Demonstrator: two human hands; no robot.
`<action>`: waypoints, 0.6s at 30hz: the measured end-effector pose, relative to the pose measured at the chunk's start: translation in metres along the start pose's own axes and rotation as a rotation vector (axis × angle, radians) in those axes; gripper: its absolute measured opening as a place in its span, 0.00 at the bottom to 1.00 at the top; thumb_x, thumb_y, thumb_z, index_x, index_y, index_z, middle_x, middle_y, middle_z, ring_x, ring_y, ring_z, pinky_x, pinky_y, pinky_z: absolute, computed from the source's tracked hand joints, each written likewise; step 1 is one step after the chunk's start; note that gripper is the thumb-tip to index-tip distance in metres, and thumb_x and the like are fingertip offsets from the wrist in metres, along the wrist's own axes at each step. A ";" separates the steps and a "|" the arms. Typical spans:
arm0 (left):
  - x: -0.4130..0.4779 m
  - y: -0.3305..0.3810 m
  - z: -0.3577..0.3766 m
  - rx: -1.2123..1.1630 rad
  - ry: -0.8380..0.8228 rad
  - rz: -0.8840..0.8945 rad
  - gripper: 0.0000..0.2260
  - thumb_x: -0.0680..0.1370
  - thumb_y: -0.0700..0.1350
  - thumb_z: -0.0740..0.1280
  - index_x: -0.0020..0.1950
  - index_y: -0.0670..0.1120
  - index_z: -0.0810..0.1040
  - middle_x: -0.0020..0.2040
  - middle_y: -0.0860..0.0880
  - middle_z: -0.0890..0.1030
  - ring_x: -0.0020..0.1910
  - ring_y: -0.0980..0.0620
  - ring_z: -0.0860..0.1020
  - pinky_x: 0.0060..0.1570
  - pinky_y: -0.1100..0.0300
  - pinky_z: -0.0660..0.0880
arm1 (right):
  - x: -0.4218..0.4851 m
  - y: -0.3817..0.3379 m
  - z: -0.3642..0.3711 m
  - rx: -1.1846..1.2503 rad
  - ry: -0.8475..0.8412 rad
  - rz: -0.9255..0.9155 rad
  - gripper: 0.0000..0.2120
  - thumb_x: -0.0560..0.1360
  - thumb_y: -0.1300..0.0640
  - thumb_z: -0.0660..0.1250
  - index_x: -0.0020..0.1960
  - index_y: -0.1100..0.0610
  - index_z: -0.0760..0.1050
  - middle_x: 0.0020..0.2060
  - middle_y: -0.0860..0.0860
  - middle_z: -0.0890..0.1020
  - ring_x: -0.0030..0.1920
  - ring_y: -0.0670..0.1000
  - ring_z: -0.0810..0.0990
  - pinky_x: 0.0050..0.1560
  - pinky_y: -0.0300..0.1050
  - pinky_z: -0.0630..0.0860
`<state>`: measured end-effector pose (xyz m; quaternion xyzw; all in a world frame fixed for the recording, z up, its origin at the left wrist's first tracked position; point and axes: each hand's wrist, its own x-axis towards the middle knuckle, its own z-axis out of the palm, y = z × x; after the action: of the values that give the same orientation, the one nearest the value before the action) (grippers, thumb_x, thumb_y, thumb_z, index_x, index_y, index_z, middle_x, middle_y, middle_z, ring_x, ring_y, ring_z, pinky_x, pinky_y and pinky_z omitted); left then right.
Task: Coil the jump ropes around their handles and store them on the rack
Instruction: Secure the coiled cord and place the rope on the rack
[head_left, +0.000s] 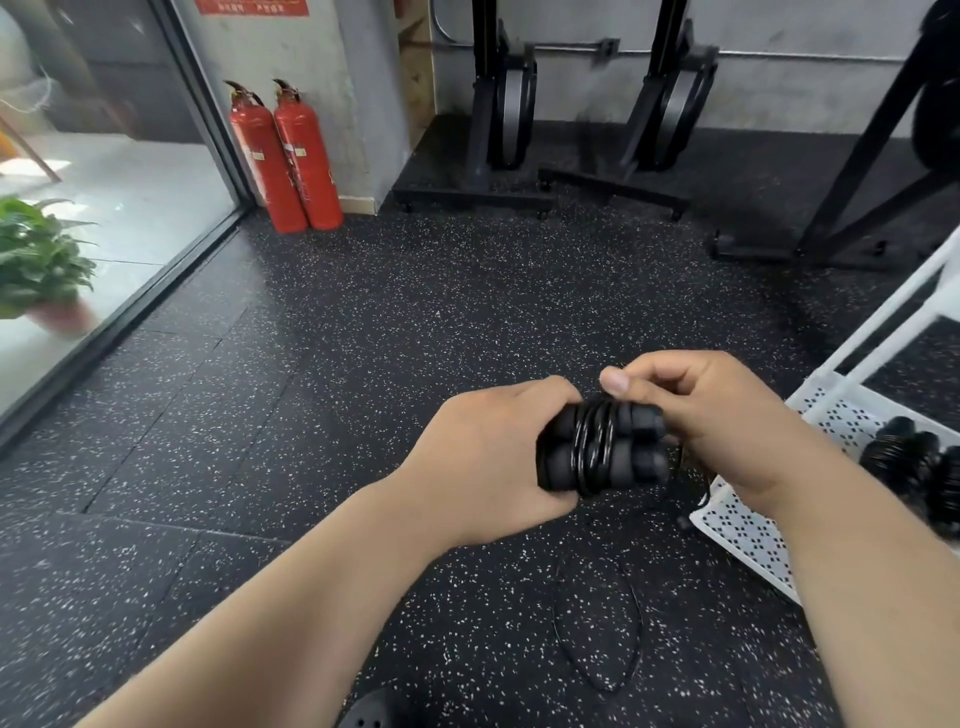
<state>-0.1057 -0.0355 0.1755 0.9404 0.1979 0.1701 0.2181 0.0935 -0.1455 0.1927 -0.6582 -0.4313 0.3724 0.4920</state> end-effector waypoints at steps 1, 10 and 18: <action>0.000 0.003 -0.001 -0.067 -0.005 -0.049 0.20 0.71 0.54 0.77 0.58 0.57 0.73 0.42 0.60 0.77 0.41 0.57 0.76 0.44 0.57 0.74 | 0.001 0.002 0.002 0.022 0.009 0.014 0.15 0.74 0.45 0.76 0.39 0.57 0.84 0.35 0.48 0.83 0.37 0.42 0.78 0.46 0.44 0.71; 0.002 0.001 -0.006 -0.456 -0.178 -0.320 0.20 0.72 0.43 0.75 0.57 0.57 0.71 0.43 0.54 0.79 0.30 0.60 0.73 0.30 0.61 0.73 | 0.015 0.023 0.025 -0.122 0.198 0.154 0.16 0.83 0.60 0.67 0.36 0.60 0.76 0.29 0.53 0.71 0.33 0.51 0.61 0.34 0.48 0.56; 0.006 -0.026 -0.006 -0.008 0.116 -0.484 0.19 0.74 0.51 0.74 0.61 0.54 0.71 0.49 0.55 0.77 0.45 0.50 0.78 0.44 0.53 0.74 | 0.013 0.027 0.058 -0.519 0.045 0.058 0.15 0.86 0.45 0.62 0.46 0.43 0.84 0.28 0.46 0.78 0.25 0.44 0.70 0.27 0.40 0.65</action>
<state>-0.1104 -0.0097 0.1695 0.8534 0.4288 0.1676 0.2445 0.0509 -0.1180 0.1518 -0.7828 -0.4822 0.2484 0.3051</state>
